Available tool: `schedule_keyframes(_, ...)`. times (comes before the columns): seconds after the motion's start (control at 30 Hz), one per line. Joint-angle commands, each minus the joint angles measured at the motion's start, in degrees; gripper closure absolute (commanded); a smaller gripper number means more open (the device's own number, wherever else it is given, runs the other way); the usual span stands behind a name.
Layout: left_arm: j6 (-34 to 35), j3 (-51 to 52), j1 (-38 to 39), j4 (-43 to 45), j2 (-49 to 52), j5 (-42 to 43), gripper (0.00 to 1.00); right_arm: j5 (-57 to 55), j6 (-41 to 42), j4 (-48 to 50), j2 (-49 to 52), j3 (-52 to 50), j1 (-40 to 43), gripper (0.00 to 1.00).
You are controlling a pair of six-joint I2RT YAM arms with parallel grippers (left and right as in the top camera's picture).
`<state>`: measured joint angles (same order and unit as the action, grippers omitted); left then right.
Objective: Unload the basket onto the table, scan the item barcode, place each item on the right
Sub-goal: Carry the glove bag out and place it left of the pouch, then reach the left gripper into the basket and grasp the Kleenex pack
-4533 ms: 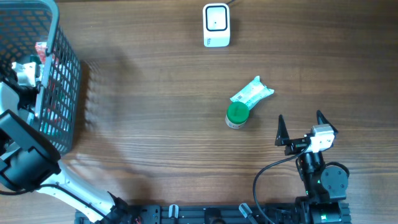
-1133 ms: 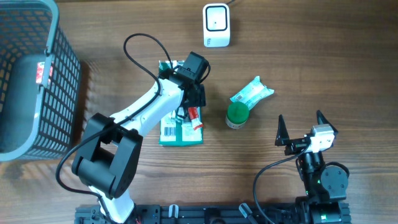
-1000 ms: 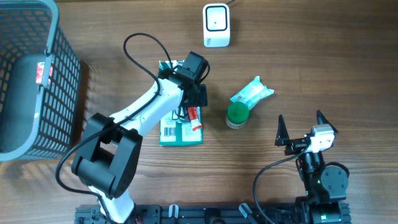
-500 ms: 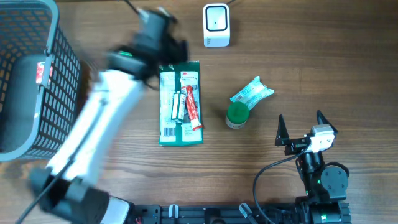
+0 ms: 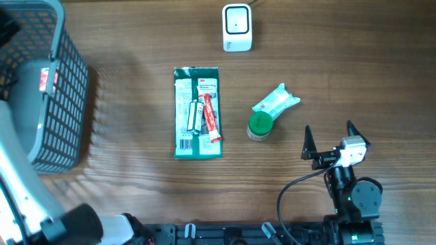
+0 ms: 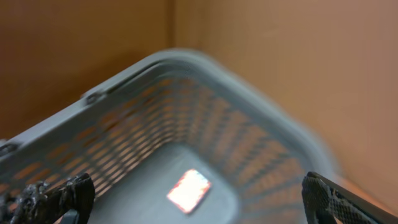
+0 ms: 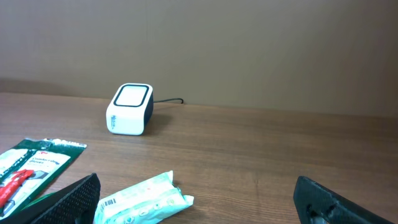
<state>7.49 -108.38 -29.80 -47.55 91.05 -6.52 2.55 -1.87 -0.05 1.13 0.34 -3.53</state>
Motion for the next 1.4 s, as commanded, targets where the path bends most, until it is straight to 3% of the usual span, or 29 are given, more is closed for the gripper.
schedule_keyframes(0.0, -6.3, 0.4, -5.9, -1.0, 6.3, 7.0, 0.00, 0.4, -1.0, 0.2, -0.1, 0.0, 0.2, 0.00)
schedule_keyframes(0.17, -20.4, 0.4, -7.9, -1.5, 16.9, 12.6, 0.00, 0.4, -1.0, 0.2, -0.1, 0.0, 0.2, 0.00)
schedule_keyframes(0.3, -27.2, 0.4, -7.7, -3.1, 24.0, 16.6, 0.00, 0.4, -1.0, 0.2, -0.1, 0.0, 0.2, 0.00)
schedule_keyframes(0.53, -28.3, 0.4, -7.5, -1.1, 34.3, 17.5, 0.00, 0.4, -1.0, 0.2, -0.1, 0.0, 0.2, 0.00)
schedule_keyframes(0.9, -28.3, 0.5, -6.8, 4.3, 42.3, 21.1, 0.01, 0.4, -1.0, 0.2, -0.1, 0.0, 0.2, 0.00)
schedule_keyframes(1.1, -28.3, 0.4, -6.6, 5.0, 43.2, 21.1, 0.30, 0.4, -1.0, 0.2, -0.1, 0.0, 0.2, 0.00)
schedule_keyframes(1.13, -28.3, 0.4, -6.6, 5.1, 42.9, 21.1, 0.39, 0.4, -1.0, 0.2, -0.1, 0.0, 0.2, 0.00)
schedule_keyframes(1.17, -28.3, 0.3, -6.6, 5.1, 42.3, 21.1, 0.55, 0.4, -1.0, 0.2, -0.1, 0.0, 0.2, 0.00)
schedule_keyframes(1.23, -28.3, 0.3, -6.6, 5.1, 41.0, 21.1, 0.71, 0.4, -1.0, 0.2, -0.1, 0.0, 0.2, 0.00)
schedule_keyframes(1.3, -28.2, 0.3, -6.6, 5.1, 39.3, 21.1, 0.61, 0.4, -1.0, 0.2, -0.1, 0.0, 0.2, 0.00)
schedule_keyframes(1.37, -27.6, 0.3, -6.6, 4.7, 36.2, 21.1, 0.59, 0.4, -1.0, 0.2, -0.1, 0.0, 0.2, 0.00)
